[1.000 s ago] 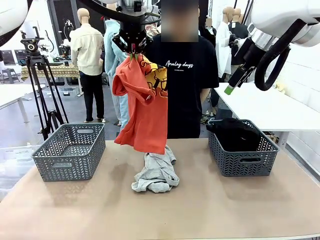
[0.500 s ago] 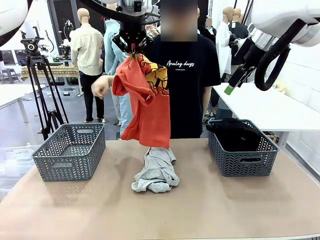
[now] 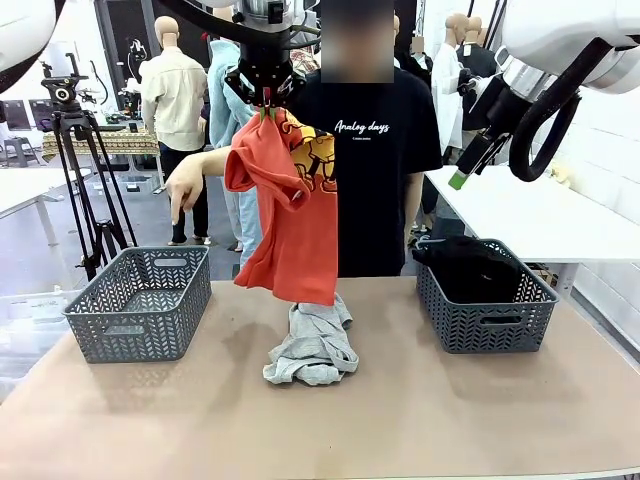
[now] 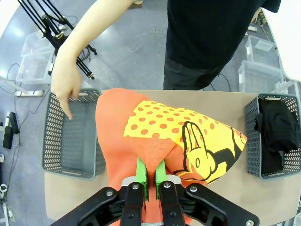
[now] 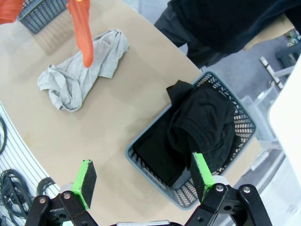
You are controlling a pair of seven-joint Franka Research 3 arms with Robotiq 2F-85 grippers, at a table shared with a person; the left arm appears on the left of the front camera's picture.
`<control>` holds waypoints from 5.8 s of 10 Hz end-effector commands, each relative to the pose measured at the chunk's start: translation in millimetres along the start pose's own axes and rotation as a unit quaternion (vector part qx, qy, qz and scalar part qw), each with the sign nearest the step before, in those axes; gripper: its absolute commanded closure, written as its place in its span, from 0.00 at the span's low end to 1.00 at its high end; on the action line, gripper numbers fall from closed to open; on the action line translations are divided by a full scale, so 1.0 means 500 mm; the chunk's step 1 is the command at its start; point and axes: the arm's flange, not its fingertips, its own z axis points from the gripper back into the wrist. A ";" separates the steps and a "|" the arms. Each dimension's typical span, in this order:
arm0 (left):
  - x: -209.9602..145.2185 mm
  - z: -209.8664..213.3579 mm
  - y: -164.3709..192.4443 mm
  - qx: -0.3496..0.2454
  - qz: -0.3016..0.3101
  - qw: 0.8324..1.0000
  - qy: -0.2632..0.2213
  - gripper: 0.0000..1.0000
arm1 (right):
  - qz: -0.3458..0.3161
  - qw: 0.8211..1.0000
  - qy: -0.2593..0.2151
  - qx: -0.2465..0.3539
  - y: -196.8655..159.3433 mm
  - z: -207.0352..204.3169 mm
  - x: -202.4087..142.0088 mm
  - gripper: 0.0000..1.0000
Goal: Sort the tops and bottoms.
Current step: Sort the clothes according to human instructions.
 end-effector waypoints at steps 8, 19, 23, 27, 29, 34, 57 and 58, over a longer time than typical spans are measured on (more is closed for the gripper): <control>0.003 0.008 0.008 0.000 0.003 1.000 -0.003 1.00 | 0.001 1.000 0.002 0.001 -0.001 -0.002 0.002 0.00; 0.145 0.139 0.418 0.143 0.159 0.974 -0.078 1.00 | 0.001 1.000 0.002 0.001 -0.001 -0.002 0.002 0.00; 0.138 0.176 0.394 0.120 0.106 0.982 -0.099 1.00 | 0.001 1.000 0.002 0.001 -0.001 -0.002 0.002 0.00; 0.084 0.007 0.488 0.108 0.173 0.979 0.005 1.00 | 0.001 1.000 0.002 0.001 -0.001 -0.002 0.002 0.00; 0.053 -0.061 0.514 0.102 0.201 0.974 0.031 1.00 | 0.001 1.000 0.002 0.001 -0.001 -0.002 0.002 0.00; 0.035 -0.149 0.518 0.150 0.159 0.972 0.081 1.00 | 0.001 1.000 0.002 0.001 -0.001 -0.002 0.002 0.00; -0.042 -0.515 0.563 0.012 0.139 0.967 0.211 1.00 | 0.001 1.000 0.002 0.001 -0.001 -0.002 0.002 0.00; -0.028 -0.539 0.562 0.001 0.085 0.978 0.189 1.00 | 0.001 1.000 0.002 0.001 -0.001 -0.002 0.002 0.00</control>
